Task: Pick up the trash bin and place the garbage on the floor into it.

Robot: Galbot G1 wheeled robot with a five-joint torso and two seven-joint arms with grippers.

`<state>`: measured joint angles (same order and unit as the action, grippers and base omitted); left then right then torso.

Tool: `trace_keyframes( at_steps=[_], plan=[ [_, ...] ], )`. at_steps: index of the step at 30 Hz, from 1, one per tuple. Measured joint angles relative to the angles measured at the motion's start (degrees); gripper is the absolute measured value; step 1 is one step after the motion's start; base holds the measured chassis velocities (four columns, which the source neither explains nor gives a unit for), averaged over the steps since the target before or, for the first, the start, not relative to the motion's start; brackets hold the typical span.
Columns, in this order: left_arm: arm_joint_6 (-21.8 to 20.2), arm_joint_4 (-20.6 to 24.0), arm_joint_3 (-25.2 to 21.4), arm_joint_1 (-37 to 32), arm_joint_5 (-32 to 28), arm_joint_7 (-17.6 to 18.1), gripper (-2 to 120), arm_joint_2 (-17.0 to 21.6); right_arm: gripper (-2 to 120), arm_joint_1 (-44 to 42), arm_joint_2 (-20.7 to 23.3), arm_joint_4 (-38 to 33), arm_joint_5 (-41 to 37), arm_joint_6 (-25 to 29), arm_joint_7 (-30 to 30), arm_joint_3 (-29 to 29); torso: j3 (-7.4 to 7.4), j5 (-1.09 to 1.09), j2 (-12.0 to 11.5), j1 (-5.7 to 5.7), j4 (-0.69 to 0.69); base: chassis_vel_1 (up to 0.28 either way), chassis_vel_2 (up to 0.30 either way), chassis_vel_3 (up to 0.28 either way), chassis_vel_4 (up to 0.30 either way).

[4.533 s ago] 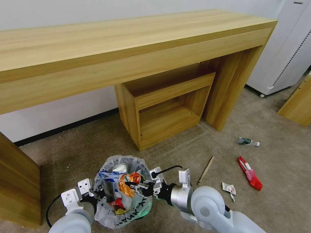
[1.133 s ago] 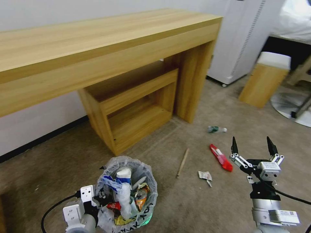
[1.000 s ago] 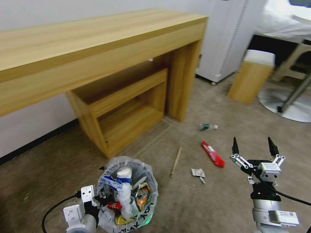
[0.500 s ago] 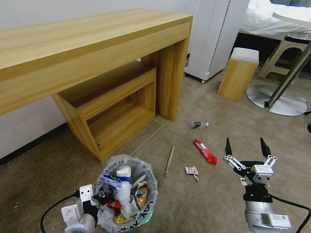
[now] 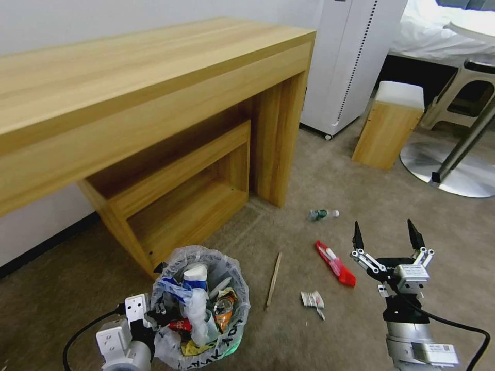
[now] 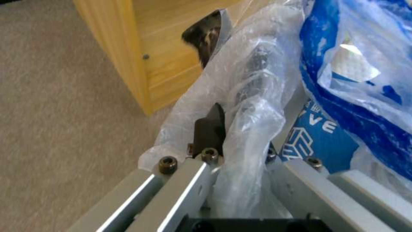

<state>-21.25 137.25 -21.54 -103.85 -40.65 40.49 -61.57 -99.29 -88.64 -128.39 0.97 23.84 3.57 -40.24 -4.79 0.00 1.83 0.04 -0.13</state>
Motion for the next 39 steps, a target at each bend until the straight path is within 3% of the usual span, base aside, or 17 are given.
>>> trace_keyframes(
  at_steps=[13, 26, 39],
  plan=[
    [0.3, -0.3, 0.0, -0.8, 0.7, -0.1, 0, 0.0, 100, 0.6, 0.8, 0.7, -0.6, -1.2, -0.8, -0.3, 0.04, 0.0, 0.0, -0.01, 0.0, -0.012, -0.001, 0.002, -0.004],
    [0.4, -0.2, -1.0, -0.8, -0.6, 0.4, 0, 1.0, 100, 2.7, 4.6, 1.2, -3.5, -5.3, -3.7, 0.1, 0.03, 0.0, 0.0, -0.01, 0.0, 0.0, 0.0, 0.0, 0.0],
    [0.6, -0.8, -0.4, -0.5, -0.4, 0.6, 0, 0.2, 100, 3.0, 3.8, 3.4, -2.3, -2.4, -0.4, 2.2, 0.03, 0.0, 0.0, -0.01, 0.0, 0.0, 0.0, 0.0, 0.0]
  ],
)
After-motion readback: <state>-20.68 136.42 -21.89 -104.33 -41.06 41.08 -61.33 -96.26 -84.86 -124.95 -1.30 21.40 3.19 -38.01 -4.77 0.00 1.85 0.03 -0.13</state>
